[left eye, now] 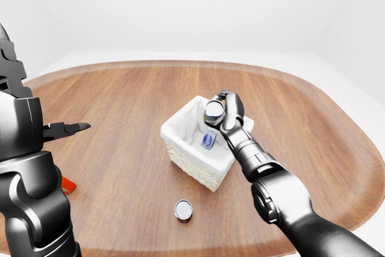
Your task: Pick up the alphabet soup and the cream cheese box, and put them in the basket.
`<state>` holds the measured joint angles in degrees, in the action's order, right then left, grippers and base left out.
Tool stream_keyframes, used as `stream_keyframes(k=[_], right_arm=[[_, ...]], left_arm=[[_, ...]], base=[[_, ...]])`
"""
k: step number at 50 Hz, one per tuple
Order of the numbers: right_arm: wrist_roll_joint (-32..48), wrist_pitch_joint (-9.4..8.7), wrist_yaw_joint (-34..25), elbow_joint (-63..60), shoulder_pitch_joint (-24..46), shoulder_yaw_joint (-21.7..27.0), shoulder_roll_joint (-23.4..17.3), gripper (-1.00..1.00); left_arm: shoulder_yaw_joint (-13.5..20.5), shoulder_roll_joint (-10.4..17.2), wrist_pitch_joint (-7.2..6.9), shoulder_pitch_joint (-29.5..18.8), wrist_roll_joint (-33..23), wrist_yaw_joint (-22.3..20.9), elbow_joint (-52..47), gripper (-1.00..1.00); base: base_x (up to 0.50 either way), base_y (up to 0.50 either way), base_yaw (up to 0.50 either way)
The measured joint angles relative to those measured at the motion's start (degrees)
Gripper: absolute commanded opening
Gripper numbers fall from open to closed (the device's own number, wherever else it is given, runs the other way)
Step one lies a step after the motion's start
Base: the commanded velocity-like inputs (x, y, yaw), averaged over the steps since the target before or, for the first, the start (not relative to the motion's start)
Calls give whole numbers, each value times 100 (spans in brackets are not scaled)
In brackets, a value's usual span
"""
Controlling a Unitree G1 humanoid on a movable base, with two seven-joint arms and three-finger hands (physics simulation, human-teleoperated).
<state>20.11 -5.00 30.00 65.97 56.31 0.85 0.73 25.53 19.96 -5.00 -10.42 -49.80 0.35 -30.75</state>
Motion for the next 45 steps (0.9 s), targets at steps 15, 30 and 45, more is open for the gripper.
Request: stream_keyframes(k=[15,30,45], right_arm=[[417,0,0,204,356,-114,194,-100],[644,0,0,161,447,-165,315,-100],[467,0,0,81,464,-145,253,100]], left_arm=[[9,1,0,4,16,4,-3,100],[9,0,0,6,11,-16,-25,100],[11,-2,0,8,9,-33,-37,100]], base=[[0,0,0],[0,0,0],[0,0,0]])
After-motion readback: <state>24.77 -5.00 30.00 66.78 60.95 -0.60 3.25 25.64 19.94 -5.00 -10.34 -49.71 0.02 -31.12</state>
